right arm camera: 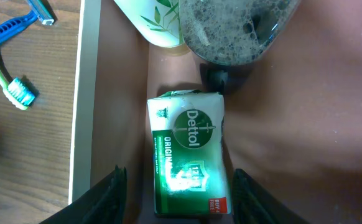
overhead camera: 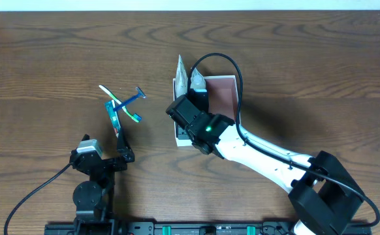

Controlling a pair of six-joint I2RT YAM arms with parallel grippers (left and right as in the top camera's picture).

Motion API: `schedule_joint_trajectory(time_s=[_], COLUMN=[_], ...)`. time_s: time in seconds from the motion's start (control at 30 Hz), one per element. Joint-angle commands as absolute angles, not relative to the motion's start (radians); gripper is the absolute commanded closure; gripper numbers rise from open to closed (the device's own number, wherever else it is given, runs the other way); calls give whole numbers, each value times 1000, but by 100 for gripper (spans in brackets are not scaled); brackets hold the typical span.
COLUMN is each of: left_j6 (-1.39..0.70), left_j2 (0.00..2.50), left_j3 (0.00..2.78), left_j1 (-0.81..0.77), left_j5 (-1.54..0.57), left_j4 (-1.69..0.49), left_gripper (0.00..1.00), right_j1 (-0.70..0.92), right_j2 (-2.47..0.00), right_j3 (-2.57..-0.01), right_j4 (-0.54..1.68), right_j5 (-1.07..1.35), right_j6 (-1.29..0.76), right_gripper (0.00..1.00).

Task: Pack container
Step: 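Release the soap bar and withdraw the right gripper to the right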

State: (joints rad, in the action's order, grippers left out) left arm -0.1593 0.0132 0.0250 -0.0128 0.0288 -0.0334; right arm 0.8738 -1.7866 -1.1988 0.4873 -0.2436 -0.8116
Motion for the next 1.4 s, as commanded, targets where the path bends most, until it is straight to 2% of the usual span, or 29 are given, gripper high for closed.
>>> schedule_joint_trajectory(time_s=[0.0, 0.2, 0.43, 0.53, 0.6, 0.67, 0.77, 1.0, 1.07, 1.1, 1.37], left_j6=[-150, -150, -150, -150, -150, -150, -150, -150, -150, -150, -150], left_j2=[12, 12, 12, 12, 12, 12, 12, 12, 12, 12, 12], left_j3=[4, 4, 4, 4, 4, 4, 4, 4, 4, 4, 4], left_j1=[-7, -7, -7, -7, -7, -7, -7, -7, -7, -7, -7], left_j5=[36, 36, 36, 36, 36, 36, 36, 36, 36, 36, 57], left_j4=[-70, -70, -70, -70, -70, -70, -70, -70, -70, -70, -67], left_gripper=[2, 2, 2, 2, 2, 2, 2, 2, 2, 2, 2], right_j1=[892, 892, 891, 878, 855, 804, 655, 316, 204, 88, -285], right_j2=[-1769, -1710, -1460, -1332, -1256, -1181, -1085, -1024, -1028, -1038, -1142], right_j3=[-1195, -1214, -1229, -1229, -1229, -1229, -1229, -1229, -1229, -1229, -1229], right_j4=[483, 501, 625, 702, 754, 811, 881, 924, 923, 924, 944], right_j5=[-262, -262, -278, -346, -412, -494, -547, -495, -429, -356, -94], right_j6=[-822, -783, -769, -769, -769, -769, -769, -774, -773, -773, -749], right_gripper=[48, 48, 43, 39, 32, 20, 1, 1, 1, 1, 1])
